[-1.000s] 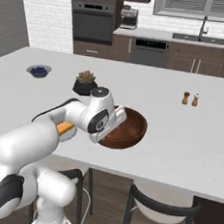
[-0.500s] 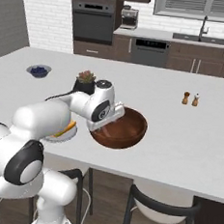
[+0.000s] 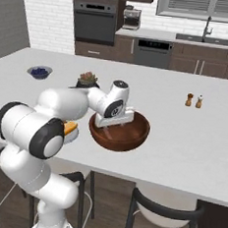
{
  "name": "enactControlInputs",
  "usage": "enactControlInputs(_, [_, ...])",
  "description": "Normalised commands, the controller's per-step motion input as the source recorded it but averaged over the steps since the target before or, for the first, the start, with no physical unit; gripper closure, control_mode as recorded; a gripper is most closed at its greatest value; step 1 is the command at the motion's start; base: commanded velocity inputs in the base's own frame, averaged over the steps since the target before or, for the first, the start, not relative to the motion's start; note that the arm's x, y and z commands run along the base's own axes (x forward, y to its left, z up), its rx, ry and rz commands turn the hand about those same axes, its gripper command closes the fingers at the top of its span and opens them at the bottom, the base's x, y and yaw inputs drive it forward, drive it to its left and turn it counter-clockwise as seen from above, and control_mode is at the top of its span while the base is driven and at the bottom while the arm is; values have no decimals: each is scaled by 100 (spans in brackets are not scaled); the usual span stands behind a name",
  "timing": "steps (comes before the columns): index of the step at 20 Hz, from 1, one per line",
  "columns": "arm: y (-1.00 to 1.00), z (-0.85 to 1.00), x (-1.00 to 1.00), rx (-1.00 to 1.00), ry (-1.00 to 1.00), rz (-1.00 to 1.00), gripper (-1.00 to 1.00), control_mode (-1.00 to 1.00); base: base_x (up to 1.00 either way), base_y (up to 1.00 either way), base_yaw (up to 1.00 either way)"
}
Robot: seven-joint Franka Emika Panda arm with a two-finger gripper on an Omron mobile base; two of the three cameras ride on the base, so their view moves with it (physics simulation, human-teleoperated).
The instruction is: Place one bun and one sausage from the bowl on each plate.
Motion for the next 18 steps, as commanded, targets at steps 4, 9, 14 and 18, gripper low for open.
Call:
enactControlInputs(4, [8,-33,36,0,0,-18,-100,-100,0,0,0])
enactControlInputs(9, [38,-39,28,0,7,-16,-100,-100,0,0,0])
enactControlInputs(14, [46,-19,30,0,11,-13,-100,-100,0,0,0])
enactControlInputs(18, [33,-12,37,0,7,-12,-100,-100,0,0,0])
